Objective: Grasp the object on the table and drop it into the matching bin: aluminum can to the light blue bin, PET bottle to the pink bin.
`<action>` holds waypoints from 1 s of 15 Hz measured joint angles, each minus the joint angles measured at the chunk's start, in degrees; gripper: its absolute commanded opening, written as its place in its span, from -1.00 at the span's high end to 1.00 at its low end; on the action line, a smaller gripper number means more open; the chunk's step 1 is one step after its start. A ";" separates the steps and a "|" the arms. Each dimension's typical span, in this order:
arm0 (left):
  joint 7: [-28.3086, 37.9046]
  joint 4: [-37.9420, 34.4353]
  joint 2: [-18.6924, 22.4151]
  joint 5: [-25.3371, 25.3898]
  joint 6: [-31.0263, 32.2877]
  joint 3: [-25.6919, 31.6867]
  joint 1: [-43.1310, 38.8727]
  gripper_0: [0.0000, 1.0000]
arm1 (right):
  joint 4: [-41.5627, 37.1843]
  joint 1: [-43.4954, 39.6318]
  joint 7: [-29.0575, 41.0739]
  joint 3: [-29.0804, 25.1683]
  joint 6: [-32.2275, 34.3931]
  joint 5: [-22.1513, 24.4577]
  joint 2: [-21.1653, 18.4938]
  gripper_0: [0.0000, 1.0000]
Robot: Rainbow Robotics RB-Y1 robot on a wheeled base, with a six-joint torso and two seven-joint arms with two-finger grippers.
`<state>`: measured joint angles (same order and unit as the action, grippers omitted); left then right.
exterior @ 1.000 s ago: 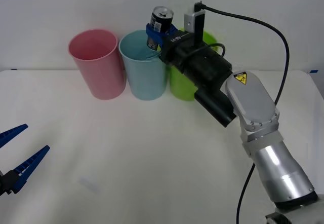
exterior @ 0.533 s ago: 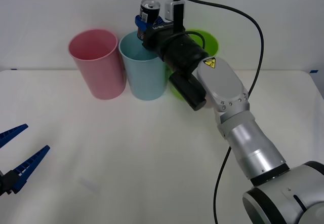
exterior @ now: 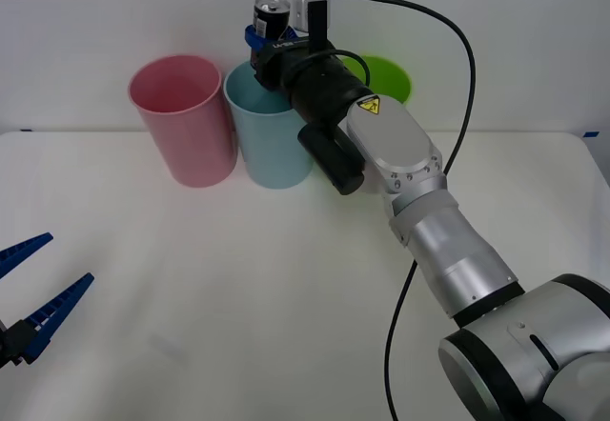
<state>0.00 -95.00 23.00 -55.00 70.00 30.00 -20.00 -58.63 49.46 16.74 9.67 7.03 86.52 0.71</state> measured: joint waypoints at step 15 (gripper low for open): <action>0.00 0.00 0.00 0.00 0.00 0.00 0.00 -1.00 | -8.37 -6.16 -0.96 2.13 2.38 -0.39 -2.97 -1.00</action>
<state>0.00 -95.00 23.00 -55.00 70.00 30.00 -20.00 -67.00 43.29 15.78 11.80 9.41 86.12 -2.27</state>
